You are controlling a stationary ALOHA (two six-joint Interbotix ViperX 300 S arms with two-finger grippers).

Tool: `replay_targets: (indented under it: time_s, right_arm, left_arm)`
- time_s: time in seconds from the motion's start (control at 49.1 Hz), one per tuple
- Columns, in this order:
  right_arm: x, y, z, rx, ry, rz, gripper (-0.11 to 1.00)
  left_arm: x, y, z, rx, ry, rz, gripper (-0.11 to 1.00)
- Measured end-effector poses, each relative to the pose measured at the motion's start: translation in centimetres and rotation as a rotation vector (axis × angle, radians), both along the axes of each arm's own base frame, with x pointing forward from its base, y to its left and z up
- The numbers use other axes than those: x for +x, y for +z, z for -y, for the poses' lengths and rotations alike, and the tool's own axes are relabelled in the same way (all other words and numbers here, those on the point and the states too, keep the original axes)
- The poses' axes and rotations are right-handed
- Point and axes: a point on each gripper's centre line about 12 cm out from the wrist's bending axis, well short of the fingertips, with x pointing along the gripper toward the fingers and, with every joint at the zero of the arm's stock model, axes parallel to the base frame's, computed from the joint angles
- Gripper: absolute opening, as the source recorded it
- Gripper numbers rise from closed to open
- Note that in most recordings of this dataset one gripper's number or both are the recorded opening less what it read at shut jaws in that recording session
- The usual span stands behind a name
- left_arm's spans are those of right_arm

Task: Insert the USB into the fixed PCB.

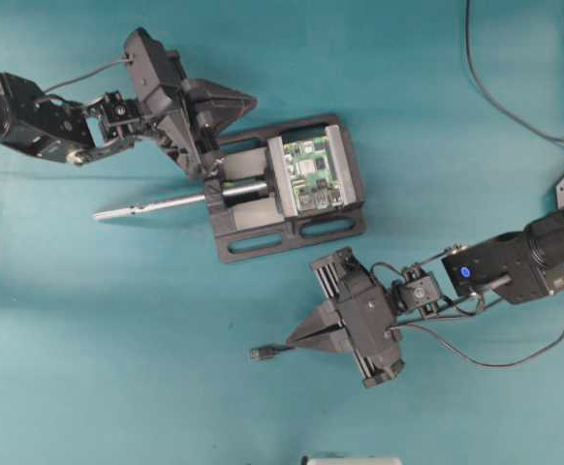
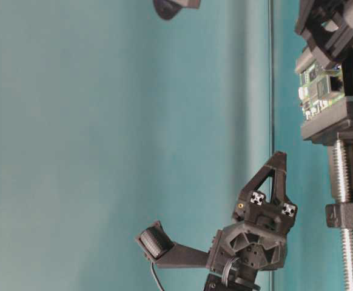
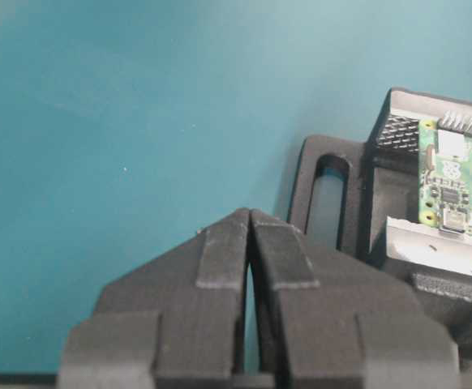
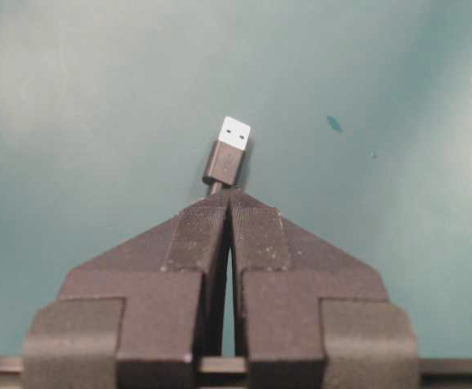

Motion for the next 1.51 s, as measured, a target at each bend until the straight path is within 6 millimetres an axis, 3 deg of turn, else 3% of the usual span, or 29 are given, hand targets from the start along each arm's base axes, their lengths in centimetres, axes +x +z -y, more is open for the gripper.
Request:
replay_targets:
  time_s: [0.183, 0.346, 0.448, 0.59, 0.651, 0.732, 0.855, 0.875, 1.16, 1.506]
  right_arm:
    - [0.4, 1.0, -0.2, 0.051, -0.024, 0.014, 0.0]
    - [0.8, 1.5, -0.2, 0.068, -0.033, 0.015, 0.0]
    - [0.8, 1.4, -0.2, 0.066, -0.036, 0.002, 0.0]
    - [1.0, 1.7, -0.6, 0.07, -0.028, 0.006, 0.03]
    - [1.3, 1.8, -0.9, 0.073, -0.025, 0.001, 0.11]
    - [1.7, 2.0, -1.4, 0.068, -0.019, -0.014, 0.3]
    - [2.4, 1.1, -2.1, 0.052, -0.023, -0.071, 0.66]
    - [2.5, 1.0, -2.2, 0.053, -0.028, -0.078, 0.68]
    - [3.1, -0.5, -1.8, 0.107, -0.124, -0.129, 0.61]
    - [2.8, -1.4, -2.4, 0.163, -0.194, -0.16, 0.61]
  left_arm:
    - [-2.7, 3.3, 4.9, 0.006, -0.145, -0.016, -0.01]
    - [-7.4, 5.7, 6.3, -0.096, -0.13, -0.04, 0.06]
    - [-9.9, 6.9, 7.0, -0.15, -0.125, -0.049, 0.24]
    - [-12.7, 7.7, 8.3, -0.163, -0.158, -0.054, 0.67]
    - [-14.0, 7.8, 8.8, -0.163, -0.174, -0.052, 0.83]
    - [-15.5, 8.3, 9.5, -0.156, -0.204, -0.016, 0.97]
    - [-17.9, 9.0, 10.5, -0.141, -0.252, 0.07, 0.95]
    - [-18.3, 9.0, 10.5, -0.14, -0.256, 0.079, 0.95]
    - [-22.5, 7.8, 10.8, -0.123, -0.273, 0.225, 0.95]
    - [-23.5, 5.5, 10.9, -0.13, -0.272, 0.177, 0.95]
